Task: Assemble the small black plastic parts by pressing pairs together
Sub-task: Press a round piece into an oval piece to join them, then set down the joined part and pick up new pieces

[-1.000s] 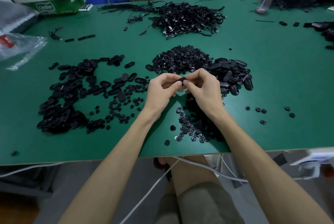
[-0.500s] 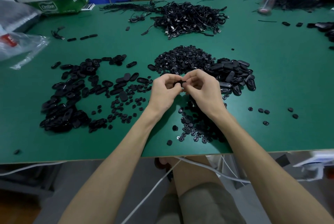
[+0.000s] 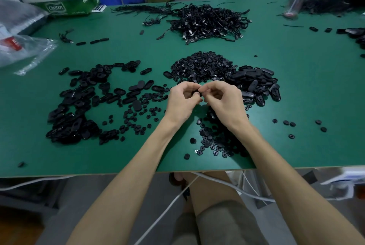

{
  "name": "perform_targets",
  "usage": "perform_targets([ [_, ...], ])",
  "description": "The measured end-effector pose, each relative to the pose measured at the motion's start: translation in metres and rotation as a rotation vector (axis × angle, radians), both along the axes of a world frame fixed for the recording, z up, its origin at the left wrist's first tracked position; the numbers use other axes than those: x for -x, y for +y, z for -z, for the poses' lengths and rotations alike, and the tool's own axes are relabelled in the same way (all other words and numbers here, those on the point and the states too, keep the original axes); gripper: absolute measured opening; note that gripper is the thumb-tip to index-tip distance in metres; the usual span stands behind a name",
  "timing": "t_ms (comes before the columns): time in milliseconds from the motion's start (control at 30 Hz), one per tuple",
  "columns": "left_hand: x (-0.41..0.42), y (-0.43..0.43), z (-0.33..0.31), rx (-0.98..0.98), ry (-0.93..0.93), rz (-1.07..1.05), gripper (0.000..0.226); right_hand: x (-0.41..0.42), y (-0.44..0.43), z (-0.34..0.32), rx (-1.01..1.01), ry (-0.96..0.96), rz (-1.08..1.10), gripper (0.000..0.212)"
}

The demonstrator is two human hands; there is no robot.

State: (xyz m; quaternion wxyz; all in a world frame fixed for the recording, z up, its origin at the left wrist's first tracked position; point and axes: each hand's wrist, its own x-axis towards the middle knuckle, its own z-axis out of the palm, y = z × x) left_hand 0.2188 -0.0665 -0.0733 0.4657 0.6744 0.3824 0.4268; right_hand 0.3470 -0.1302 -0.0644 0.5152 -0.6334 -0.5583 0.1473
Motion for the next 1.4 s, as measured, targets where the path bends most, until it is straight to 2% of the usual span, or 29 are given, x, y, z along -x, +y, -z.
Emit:
perform_targets([
  [233, 0.007, 0.002, 0.002, 0.055, -0.096, 0.041, 0.019, -0.003, -0.001, 0.002, -0.023, 0.099, -0.01, 0.019],
  [433, 0.009, 0.004, 0.003, 0.079, -0.138, 0.005, 0.019, -0.001, -0.001, 0.0, -0.008, 0.068, -0.036, 0.021],
  [1167, 0.009, 0.004, 0.004, 0.092, -0.118, -0.05, 0.017, 0.005, -0.004, -0.005, 0.014, 0.056, -0.05, 0.027],
  [1267, 0.006, 0.002, 0.002, 0.03, -0.083, -0.067, 0.019, 0.003, -0.003, -0.003, -0.004, 0.071, -0.043, 0.026],
  [1400, 0.011, 0.002, -0.009, -0.13, 0.104, -0.151, 0.026, -0.001, 0.001, 0.0, -0.036, 0.131, -0.008, 0.032],
])
